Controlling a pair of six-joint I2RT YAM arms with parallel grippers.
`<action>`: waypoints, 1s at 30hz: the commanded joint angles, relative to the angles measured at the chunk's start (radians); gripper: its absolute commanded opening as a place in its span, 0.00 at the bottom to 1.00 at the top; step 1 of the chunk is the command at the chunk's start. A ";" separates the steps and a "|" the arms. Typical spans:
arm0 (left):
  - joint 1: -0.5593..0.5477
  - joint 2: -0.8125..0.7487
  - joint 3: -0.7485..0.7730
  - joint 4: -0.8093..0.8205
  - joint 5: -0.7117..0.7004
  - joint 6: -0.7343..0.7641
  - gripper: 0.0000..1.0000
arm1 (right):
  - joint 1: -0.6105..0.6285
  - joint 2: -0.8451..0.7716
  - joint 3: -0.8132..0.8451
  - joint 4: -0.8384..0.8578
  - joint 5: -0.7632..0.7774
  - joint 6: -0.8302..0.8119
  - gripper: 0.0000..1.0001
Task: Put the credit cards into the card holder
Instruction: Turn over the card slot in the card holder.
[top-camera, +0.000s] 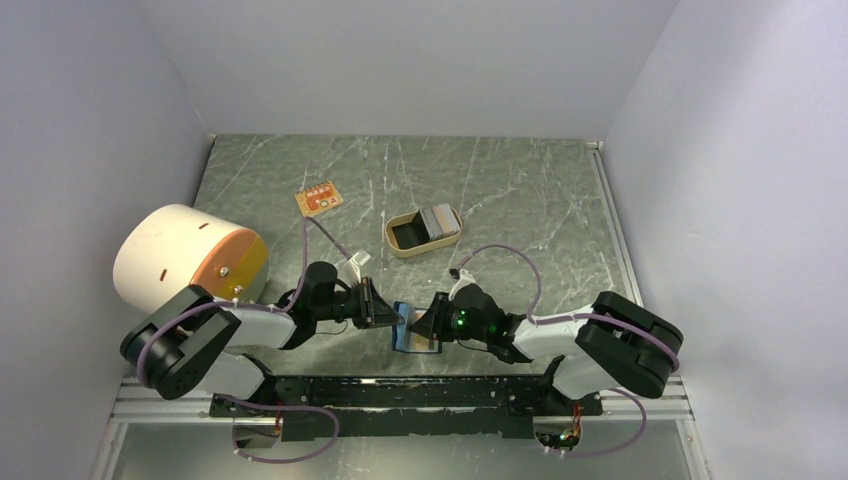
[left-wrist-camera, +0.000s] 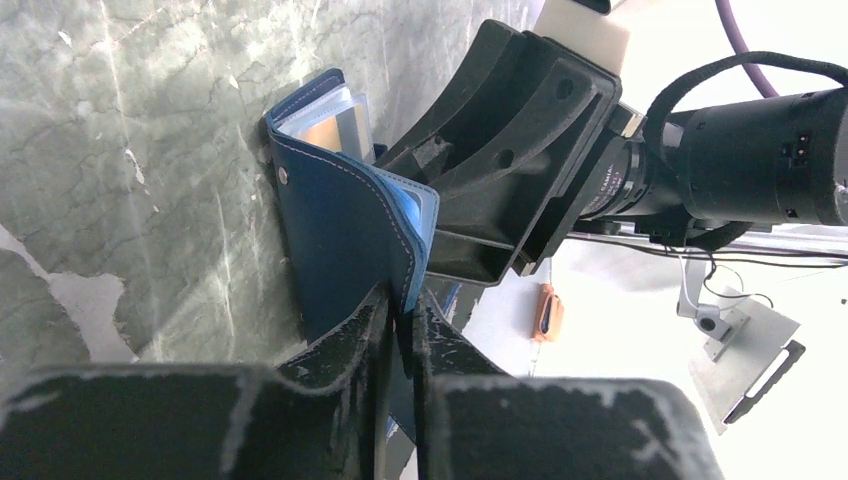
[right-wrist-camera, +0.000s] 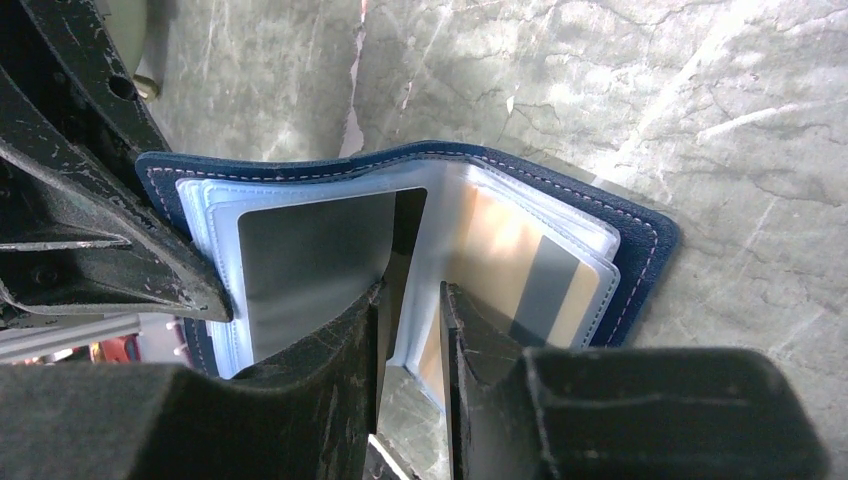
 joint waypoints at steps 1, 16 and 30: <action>-0.003 0.013 -0.016 0.191 0.087 -0.039 0.17 | -0.014 0.028 -0.023 -0.047 0.033 -0.017 0.30; -0.004 -0.014 0.011 0.045 0.032 0.023 0.09 | -0.015 0.034 -0.004 -0.057 0.028 -0.029 0.29; -0.102 -0.052 0.228 -0.522 -0.299 0.165 0.09 | -0.015 -0.106 0.056 -0.340 0.157 -0.071 0.28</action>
